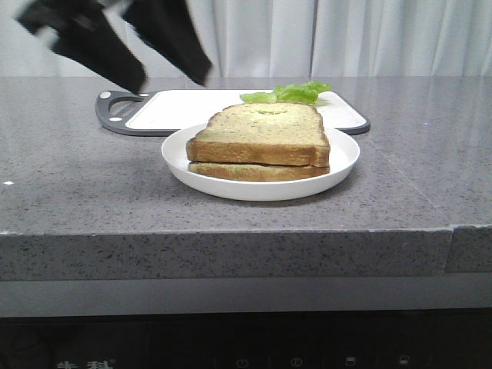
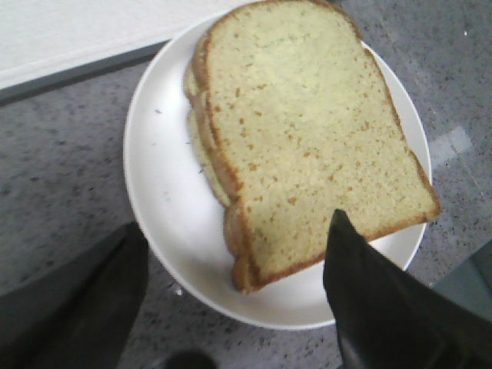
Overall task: Left arm grabs bread, right arm adds lettuce
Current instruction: 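Lower the left gripper onto the top bread slice and grasp it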
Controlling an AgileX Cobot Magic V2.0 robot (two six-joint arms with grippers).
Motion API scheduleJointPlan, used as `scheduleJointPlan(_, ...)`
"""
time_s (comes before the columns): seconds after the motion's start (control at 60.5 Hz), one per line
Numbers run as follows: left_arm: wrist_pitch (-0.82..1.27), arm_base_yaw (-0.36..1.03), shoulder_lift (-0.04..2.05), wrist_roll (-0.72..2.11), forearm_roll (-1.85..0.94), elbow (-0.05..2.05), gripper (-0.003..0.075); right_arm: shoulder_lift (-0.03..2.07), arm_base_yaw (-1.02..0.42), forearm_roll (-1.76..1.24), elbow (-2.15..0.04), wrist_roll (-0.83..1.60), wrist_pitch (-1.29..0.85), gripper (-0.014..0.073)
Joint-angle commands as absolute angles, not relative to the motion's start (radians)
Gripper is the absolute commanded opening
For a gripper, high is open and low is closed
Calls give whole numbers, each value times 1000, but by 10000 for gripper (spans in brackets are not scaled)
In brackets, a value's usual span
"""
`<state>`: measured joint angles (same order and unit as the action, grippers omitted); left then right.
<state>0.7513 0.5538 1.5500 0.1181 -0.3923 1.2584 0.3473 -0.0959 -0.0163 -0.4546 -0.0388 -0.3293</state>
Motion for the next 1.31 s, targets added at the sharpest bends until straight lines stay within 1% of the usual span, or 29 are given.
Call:
scheduleJointPlan(0.0, 727, 583, 1600, 120, -418, 1351, 484, 361, -89, -10, -492, -30, -261, 609)
scheduleJointPlan(0.265, 783, 590, 1736, 118, -418, 1471, 484, 361, -89, -10, -492, -30, -264, 609)
scheduleJointPlan(0.728, 794, 590, 1772, 114, -401, 1474, 480, 361, -89, -10, -492, -30, -264, 609)
scheduleJointPlan(0.794, 796, 590, 1778, 113, -401, 1474, 463, 361, -89, -10, -492, -30, -264, 609)
scheduleJointPlan(0.893, 805, 590, 1782, 113, -399, 1474, 385, 361, -91, -10, -492, -30, -265, 609)
scheduleJointPlan(1.026, 831, 584, 1784, 109, -397, 1474, 225, 361, -92, -10, -492, -30, -267, 609)
scheduleJointPlan(1.158, 840, 584, 1784, 109, -395, 1474, 92, 361, -92, -10, -492, -30, -271, 609)
scheduleJointPlan(1.29, 840, 584, 1784, 109, -395, 1474, -13, 361, -92, -10, -492, -30, -271, 609)
